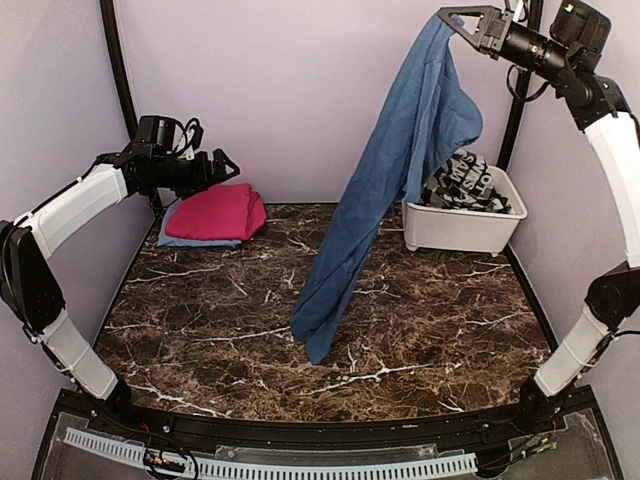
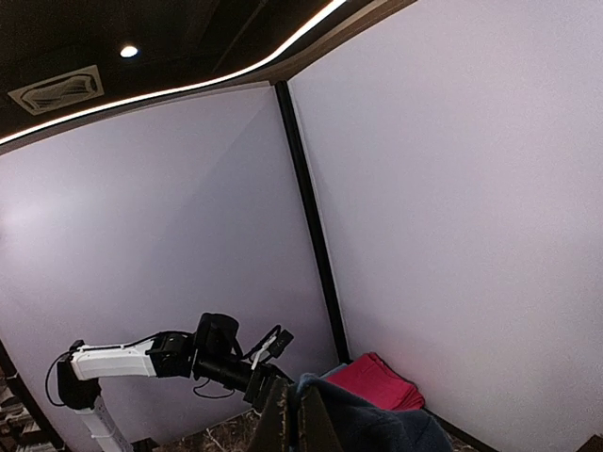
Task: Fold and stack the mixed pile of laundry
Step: Place the crumpled T-shirt at the center of the board.
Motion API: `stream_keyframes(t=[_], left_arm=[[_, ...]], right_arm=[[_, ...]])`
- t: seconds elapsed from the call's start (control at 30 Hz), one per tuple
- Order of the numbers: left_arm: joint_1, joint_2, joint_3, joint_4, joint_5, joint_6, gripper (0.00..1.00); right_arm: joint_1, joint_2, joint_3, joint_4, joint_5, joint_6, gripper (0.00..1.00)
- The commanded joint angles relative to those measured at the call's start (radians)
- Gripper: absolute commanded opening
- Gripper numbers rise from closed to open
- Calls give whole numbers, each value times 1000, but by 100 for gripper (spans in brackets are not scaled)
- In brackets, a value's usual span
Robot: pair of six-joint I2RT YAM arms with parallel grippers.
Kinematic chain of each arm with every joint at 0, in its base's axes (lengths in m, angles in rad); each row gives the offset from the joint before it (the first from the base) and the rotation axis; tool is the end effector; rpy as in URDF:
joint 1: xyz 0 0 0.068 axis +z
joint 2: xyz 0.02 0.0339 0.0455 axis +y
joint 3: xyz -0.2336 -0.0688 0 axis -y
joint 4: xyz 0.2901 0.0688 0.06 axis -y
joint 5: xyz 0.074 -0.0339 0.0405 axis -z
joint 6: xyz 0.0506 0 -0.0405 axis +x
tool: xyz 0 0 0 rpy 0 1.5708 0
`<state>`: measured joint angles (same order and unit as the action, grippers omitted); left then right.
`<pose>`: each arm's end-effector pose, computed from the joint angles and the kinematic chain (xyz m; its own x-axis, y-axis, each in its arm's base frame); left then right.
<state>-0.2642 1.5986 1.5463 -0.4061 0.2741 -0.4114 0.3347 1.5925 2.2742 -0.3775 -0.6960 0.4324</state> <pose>0.4109 -0.1253 0.3375 -0.5857 -0.2403 -0.7740 0.2744 0.8398 -0.4684 0.2918 0.1358 0.6102 -0.0909 0.3089 -0.9468 -0.8720 0.4344 0.2254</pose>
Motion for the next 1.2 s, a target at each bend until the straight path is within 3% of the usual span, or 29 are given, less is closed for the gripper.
stream_keyframes(t=[0.0,0.13,0.23,0.4,0.57,0.73,0.8,0.87,0.9,0.93,0.97,1.0,1.17], left_arm=[[-153,-129,-87,206,153,138,97],[-291,-153,-94,290,186,210,94],[-384,-134,-76,338,190,232,91],[-596,-107,-59,471,104,287,91],[-653,4,64,466,-16,273,98],[-659,101,156,440,-148,289,99],[-659,130,194,404,-124,300,96],[-659,139,230,359,-109,313,72],[-657,133,226,352,-119,312,50],[-656,104,214,356,-158,312,39],[-646,85,179,363,-178,308,18],[-636,34,157,381,-213,301,5],[-462,-191,67,400,-289,239,0]], right_arm=[[4,-8,-21,120,-61,60,0],[20,-35,-127,186,-40,84,0],[43,-44,-142,163,63,70,0],[100,-29,-159,194,125,80,0],[158,18,-123,183,118,73,0],[189,24,-125,195,111,75,0],[192,24,-124,192,112,70,0],[193,22,-120,179,124,54,0],[193,19,-117,164,134,42,0],[193,15,-115,151,147,27,0],[191,4,-122,140,165,13,0],[191,-5,-131,133,187,1,0],[190,-8,-174,108,265,-34,0]])
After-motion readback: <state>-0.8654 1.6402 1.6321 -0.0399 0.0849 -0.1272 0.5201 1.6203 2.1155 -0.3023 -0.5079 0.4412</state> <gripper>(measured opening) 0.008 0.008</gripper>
